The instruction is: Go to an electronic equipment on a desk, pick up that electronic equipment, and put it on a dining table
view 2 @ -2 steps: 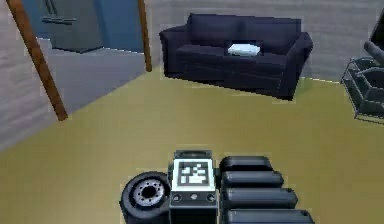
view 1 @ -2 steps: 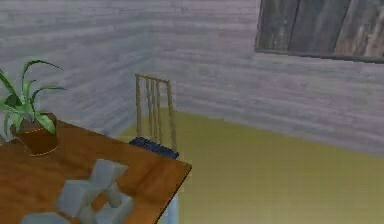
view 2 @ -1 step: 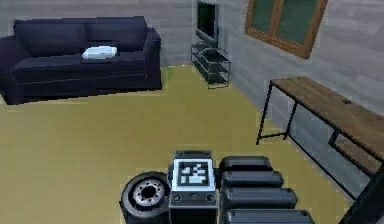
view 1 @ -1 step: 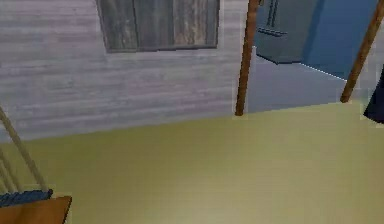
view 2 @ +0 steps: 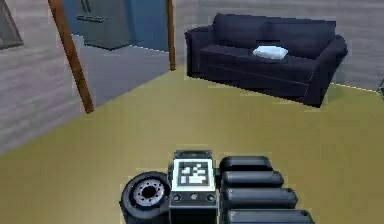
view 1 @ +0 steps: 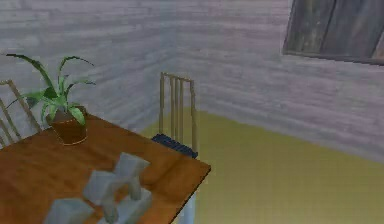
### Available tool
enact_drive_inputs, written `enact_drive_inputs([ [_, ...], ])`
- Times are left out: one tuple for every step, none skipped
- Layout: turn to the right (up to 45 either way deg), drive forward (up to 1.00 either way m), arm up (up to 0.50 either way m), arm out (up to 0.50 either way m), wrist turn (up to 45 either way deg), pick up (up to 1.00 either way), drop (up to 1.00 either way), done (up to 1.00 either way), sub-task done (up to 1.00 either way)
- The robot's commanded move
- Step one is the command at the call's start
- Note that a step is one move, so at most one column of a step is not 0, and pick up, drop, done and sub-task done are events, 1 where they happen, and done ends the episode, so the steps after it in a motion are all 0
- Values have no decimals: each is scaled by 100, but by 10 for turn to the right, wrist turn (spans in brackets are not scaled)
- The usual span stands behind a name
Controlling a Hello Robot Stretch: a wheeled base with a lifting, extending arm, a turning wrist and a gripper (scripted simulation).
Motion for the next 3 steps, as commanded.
enact_drive_inputs([
  [450,0,0,0,0,0,0,0,0],
  [150,0,0,0,0,0,0,0,0],
  [30,0,0,0,0,0,0,0,0],
])
